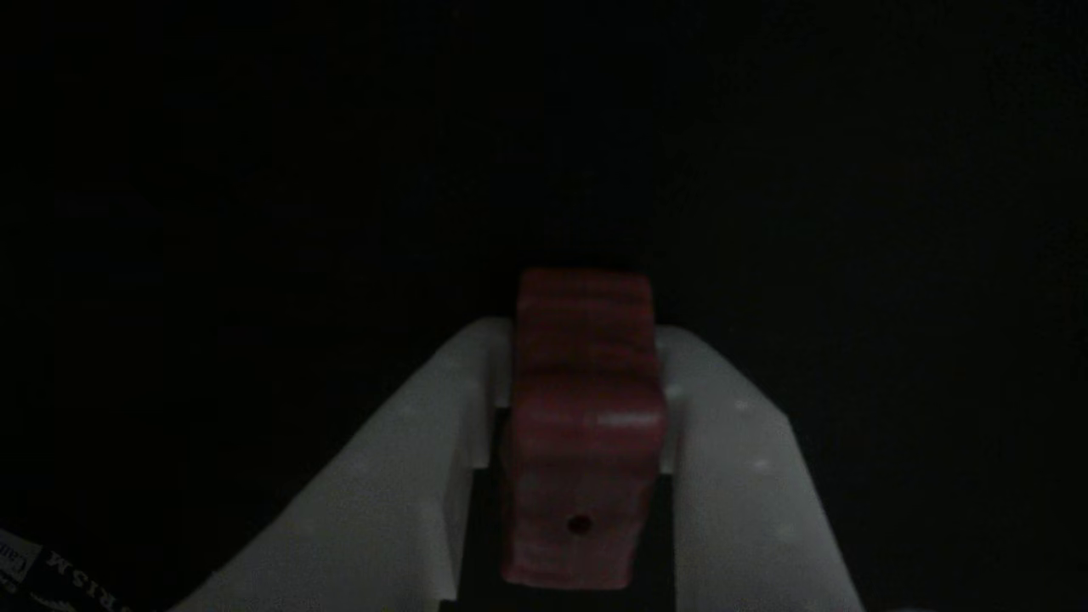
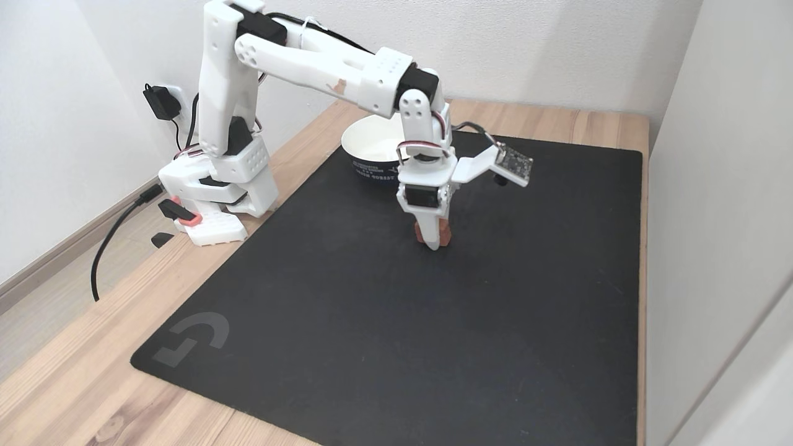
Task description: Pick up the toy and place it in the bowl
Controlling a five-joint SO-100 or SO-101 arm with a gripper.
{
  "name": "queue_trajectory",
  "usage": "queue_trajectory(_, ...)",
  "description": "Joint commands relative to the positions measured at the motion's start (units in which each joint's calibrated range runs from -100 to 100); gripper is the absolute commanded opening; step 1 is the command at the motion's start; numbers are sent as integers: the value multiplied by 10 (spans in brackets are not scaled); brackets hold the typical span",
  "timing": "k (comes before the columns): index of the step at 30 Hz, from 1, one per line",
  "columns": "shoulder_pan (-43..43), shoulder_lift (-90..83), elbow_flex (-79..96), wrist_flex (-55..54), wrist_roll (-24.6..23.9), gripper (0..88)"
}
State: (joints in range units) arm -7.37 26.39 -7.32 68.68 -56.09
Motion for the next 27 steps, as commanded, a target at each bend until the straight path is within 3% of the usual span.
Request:
queue_trajectory(1, -5, -4, -12, 3, -2, 23)
queue_trajectory(12, -66, -58, -135, 45, 2, 23)
queue_trajectory(27, -277, -254, -144, 45, 2, 23)
